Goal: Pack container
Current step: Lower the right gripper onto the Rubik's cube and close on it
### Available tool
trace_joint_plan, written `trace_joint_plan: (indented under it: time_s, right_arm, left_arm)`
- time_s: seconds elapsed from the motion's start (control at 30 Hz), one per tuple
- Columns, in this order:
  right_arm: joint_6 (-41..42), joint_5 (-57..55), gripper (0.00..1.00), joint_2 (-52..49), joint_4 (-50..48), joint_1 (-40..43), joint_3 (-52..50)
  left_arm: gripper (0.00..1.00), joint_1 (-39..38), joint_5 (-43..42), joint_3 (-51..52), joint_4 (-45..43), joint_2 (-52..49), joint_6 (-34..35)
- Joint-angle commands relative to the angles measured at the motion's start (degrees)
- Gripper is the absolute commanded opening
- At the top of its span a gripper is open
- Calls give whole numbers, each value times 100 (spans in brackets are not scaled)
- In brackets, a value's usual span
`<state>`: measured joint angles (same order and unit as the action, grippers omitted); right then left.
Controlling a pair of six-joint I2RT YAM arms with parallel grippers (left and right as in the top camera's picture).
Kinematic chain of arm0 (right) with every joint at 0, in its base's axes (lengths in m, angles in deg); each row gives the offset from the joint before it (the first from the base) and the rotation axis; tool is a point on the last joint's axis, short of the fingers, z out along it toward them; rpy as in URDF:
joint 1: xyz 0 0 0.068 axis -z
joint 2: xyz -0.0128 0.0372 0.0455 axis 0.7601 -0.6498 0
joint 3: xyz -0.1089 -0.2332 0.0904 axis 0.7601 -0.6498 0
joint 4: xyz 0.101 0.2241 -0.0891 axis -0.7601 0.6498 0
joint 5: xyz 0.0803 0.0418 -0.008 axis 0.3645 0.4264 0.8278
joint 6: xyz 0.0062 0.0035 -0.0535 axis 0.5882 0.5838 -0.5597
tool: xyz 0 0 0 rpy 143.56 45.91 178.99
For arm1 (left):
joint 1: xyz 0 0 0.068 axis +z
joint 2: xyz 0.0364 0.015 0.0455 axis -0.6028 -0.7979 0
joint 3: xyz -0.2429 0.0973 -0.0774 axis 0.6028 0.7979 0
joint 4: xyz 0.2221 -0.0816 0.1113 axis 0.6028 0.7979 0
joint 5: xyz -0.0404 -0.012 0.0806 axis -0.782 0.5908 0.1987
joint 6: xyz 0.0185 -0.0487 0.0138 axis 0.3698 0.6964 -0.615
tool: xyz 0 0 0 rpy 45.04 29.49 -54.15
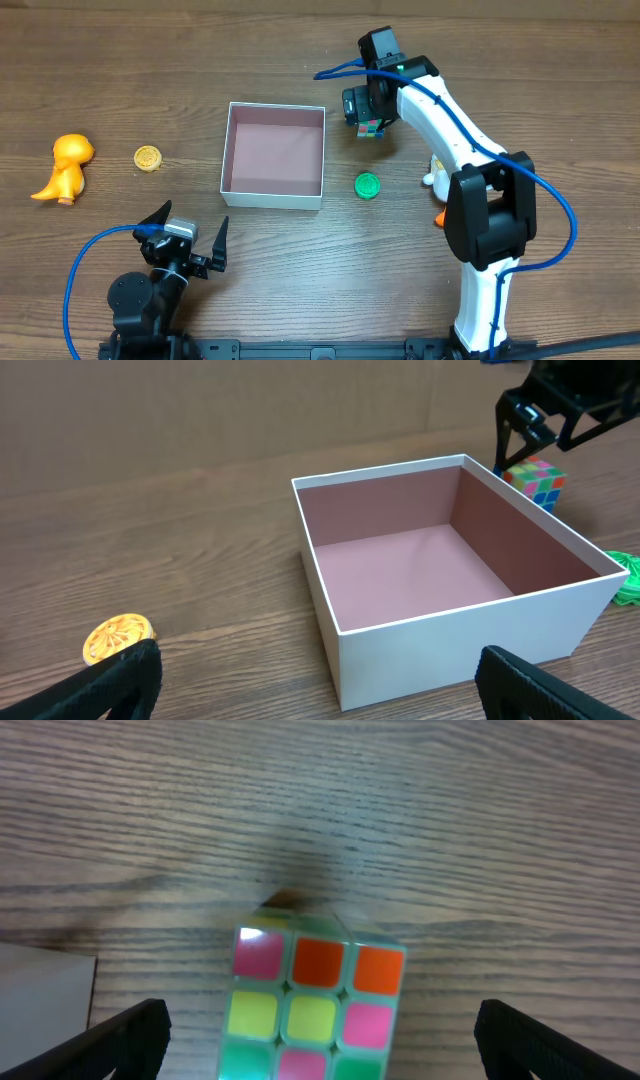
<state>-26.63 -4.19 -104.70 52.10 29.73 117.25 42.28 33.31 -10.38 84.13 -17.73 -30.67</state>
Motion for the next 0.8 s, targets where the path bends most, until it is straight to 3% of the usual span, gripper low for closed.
trace_joint_plan:
  time_s: [0.0, 0.47, 0.77]
  right_arm:
    - [-48, 44, 100, -90, -140, 20, 142]
    - [-160, 101, 100, -334, -267, 44, 138]
    - [328, -70, 100, -334, -334, 151, 138]
  left_arm:
    - [100, -35, -17, 26, -28, 44, -109]
    - [100, -35, -17, 26, -28, 44, -109]
    - [100, -35, -20, 26, -28, 44, -109]
